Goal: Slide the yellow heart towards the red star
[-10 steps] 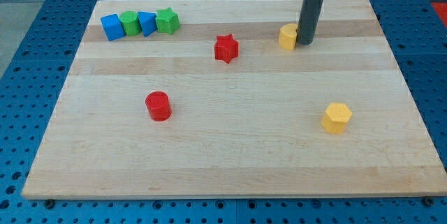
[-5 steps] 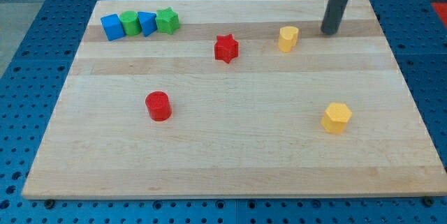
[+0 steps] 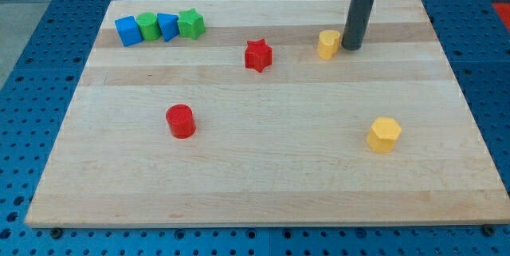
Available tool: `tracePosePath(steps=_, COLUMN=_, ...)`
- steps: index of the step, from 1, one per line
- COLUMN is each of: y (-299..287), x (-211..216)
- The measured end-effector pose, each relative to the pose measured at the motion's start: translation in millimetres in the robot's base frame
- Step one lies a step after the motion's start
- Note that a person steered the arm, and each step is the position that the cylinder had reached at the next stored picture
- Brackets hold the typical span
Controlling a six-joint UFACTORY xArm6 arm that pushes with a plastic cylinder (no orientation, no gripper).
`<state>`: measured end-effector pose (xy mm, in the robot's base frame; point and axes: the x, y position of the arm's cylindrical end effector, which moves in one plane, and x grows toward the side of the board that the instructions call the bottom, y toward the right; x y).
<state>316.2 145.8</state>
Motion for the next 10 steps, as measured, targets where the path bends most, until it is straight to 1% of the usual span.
tracePosePath(steps=2, y=-2.7, x=-2.2)
tracePosePath(steps=6, y=-43.1, x=41.4)
tracePosePath(steps=7, y=-39.0, x=44.3)
tracePosePath(steps=8, y=-21.2, x=-1.4)
tracePosePath(steps=9, y=-25.7, x=-9.9)
tracePosePath(steps=10, y=-42.6, x=-9.4)
